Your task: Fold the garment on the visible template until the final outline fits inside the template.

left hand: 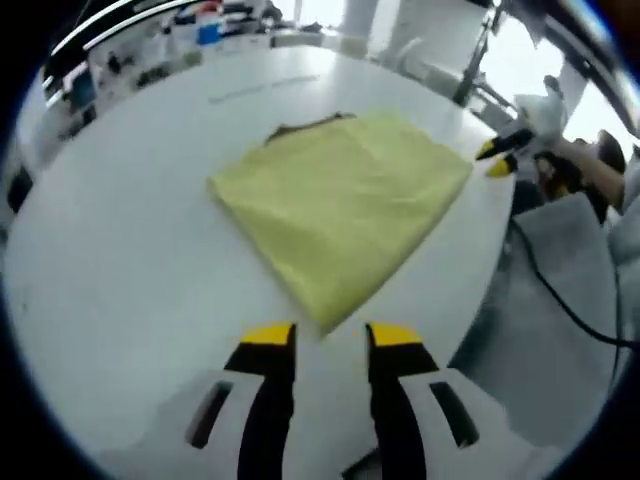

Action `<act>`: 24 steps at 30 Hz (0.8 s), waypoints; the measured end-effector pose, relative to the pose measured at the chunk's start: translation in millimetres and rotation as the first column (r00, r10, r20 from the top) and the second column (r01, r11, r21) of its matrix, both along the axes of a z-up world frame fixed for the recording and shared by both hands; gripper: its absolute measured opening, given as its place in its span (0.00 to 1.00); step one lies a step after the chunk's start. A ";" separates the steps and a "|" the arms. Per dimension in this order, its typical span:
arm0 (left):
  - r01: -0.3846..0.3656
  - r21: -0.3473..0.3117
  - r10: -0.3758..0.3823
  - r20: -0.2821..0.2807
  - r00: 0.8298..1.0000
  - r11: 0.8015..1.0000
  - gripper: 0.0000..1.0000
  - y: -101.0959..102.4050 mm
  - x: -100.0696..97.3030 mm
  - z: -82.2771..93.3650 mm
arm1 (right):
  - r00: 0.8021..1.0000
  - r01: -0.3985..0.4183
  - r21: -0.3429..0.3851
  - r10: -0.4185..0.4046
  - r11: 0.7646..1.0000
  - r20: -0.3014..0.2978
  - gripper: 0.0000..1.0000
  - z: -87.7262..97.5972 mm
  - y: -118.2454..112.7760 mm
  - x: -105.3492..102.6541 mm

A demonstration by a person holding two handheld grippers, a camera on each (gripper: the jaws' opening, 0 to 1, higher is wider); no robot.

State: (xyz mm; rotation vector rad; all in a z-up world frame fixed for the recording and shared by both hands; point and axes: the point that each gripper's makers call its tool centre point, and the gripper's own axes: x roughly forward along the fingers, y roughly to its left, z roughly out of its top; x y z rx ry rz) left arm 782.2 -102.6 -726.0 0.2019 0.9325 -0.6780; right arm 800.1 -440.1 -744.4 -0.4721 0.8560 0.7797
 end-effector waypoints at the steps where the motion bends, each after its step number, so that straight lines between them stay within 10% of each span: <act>1: 0.005 -0.010 -0.005 0.010 1.000 1.000 0.29 -2.9 -0.3 4.3 | 1.000 0.000 0.006 0.000 1.000 0.004 0.29 3.6 1.8 -0.3; 24: 0.080 -0.005 -0.078 0.175 0.982 0.997 0.68 -23.9 -29.1 68.9 | 0.994 -0.025 0.111 0.012 0.994 0.109 0.89 67.2 32.9 -27.8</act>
